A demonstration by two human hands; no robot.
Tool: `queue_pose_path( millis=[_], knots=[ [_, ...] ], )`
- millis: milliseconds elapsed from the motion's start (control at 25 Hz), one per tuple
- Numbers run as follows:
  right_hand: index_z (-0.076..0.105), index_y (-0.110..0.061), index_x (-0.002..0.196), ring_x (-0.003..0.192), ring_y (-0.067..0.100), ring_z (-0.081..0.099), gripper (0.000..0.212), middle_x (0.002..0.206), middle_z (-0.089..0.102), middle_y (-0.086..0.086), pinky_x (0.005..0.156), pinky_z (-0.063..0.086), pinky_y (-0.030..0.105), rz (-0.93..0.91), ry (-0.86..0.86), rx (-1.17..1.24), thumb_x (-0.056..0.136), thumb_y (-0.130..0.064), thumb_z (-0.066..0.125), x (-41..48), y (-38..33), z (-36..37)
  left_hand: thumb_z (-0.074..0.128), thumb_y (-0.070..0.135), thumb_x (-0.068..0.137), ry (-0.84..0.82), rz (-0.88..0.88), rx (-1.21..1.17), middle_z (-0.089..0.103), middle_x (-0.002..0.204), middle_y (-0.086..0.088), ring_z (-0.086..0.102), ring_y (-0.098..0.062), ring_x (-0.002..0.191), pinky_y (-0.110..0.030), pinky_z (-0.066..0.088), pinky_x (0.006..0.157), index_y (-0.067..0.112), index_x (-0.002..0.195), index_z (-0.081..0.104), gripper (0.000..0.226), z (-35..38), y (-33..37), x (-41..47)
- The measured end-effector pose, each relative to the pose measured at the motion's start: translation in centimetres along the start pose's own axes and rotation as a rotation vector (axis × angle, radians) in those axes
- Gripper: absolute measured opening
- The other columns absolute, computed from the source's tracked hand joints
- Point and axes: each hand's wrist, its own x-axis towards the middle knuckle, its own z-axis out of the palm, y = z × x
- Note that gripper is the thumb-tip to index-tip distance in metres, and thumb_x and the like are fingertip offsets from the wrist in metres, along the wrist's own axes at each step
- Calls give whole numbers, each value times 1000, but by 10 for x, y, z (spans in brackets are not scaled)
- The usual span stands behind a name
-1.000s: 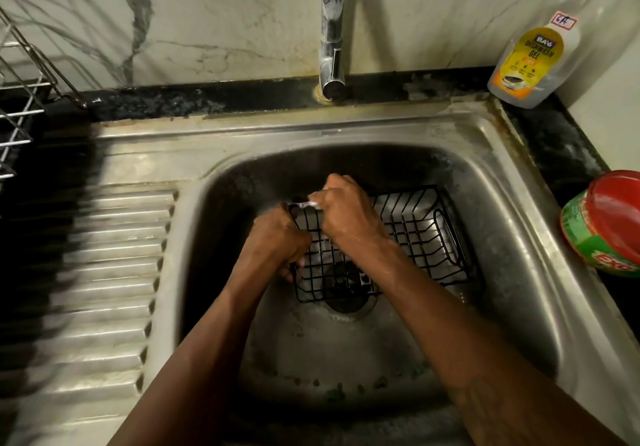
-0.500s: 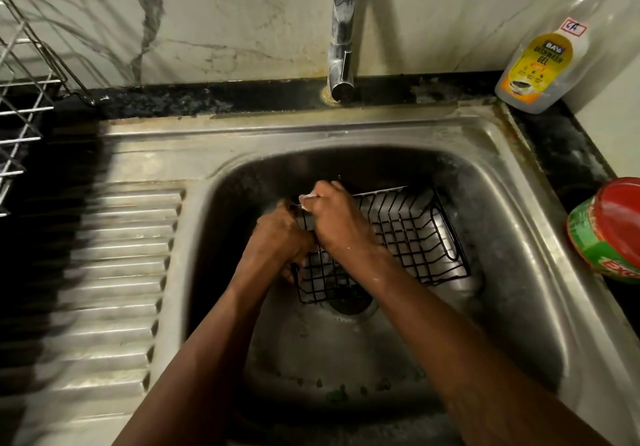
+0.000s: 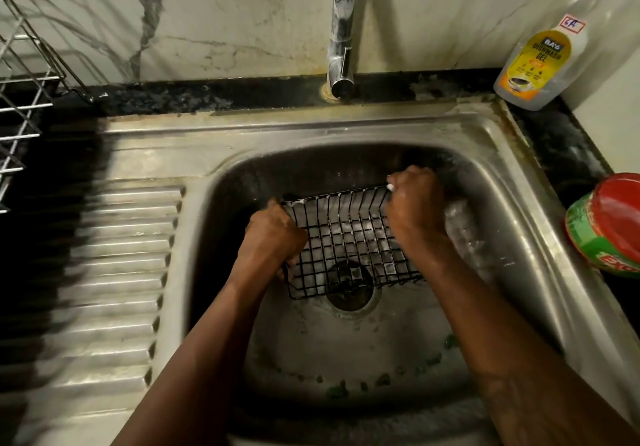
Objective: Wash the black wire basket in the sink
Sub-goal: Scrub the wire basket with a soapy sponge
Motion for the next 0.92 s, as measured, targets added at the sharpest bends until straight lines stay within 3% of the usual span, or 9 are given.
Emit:
queue_pose_path(
  millis=[120, 200, 280, 400, 480, 600, 680, 800, 920],
  knots=[
    [73, -10, 110, 96, 20, 61, 22, 106, 66, 8, 84, 55, 33, -171, -147, 234, 92, -3, 62, -19, -48, 14, 55, 2, 86, 15, 9, 13, 73, 89, -20, 74, -33, 57, -37, 59, 43, 11, 117, 53, 32, -2, 0, 0],
    [75, -10, 102, 88, 21, 61, 19, 97, 66, 8, 78, 54, 38, -309, -249, 376, 94, -5, 58, -31, -77, 21, 55, 4, 93, -20, 25, 9, 74, 72, -18, 73, -33, 54, -39, 61, 45, 7, 95, 61, 7, -5, 4, -7],
    [76, -10, 94, 78, 22, 62, 15, 87, 66, 8, 69, 54, 40, -289, -213, 475, 92, -7, 61, -38, -81, 29, 53, 8, 98, -59, 42, 13, 73, 63, -17, 73, -31, 52, -41, 63, 49, 8, 85, 63, 16, -6, 6, -11],
    [75, -13, 96, 67, 10, 61, 18, 84, 66, -1, 54, 49, 19, -102, -95, 433, 86, -1, 68, -39, -52, 29, 49, 3, 92, -43, 38, -10, 76, 72, -18, 73, -29, 52, -35, 61, 48, 7, 93, 56, 8, -7, 5, -9],
    [74, -15, 88, 62, 0, 59, 10, 77, 66, -6, 49, 41, 8, 172, -77, 467, 83, -6, 73, -34, -24, 32, 47, 0, 92, -73, 26, -12, 75, 70, -18, 74, -29, 53, -34, 61, 49, 6, 93, 55, 10, -6, 2, -7],
    [71, -10, 84, 58, 7, 67, 8, 75, 73, 7, 46, 52, 17, 793, -30, 829, 82, -3, 75, -18, -11, 38, 49, 2, 93, -72, 32, -23, 76, 77, -18, 74, -30, 54, -34, 59, 48, 10, 108, 52, 17, -5, 2, -3],
    [67, -9, 91, 63, 12, 71, 12, 79, 72, 10, 46, 53, 20, 1065, -134, 1119, 85, -3, 75, -21, -32, 40, 51, 4, 94, -99, 31, -6, 76, 82, -18, 75, -30, 57, -35, 60, 49, 15, 106, 52, 16, -3, 3, 0],
    [66, -15, 88, 78, 15, 72, 9, 89, 74, 6, 61, 57, 27, 1080, -422, 1129, 87, -15, 75, -32, -75, 48, 57, 14, 99, -165, 1, -1, 76, 83, -17, 75, -29, 57, -42, 64, 54, 13, 103, 60, 5, 3, 5, 4],
    [67, -16, 81, 85, 22, 71, 11, 90, 74, 7, 77, 62, 37, 1046, -487, 1124, 86, -18, 77, -33, -100, 58, 58, 21, 100, -162, 7, -1, 76, 84, -17, 75, -27, 55, -42, 62, 50, 9, 114, 62, 18, 10, 4, 10]
  ],
)
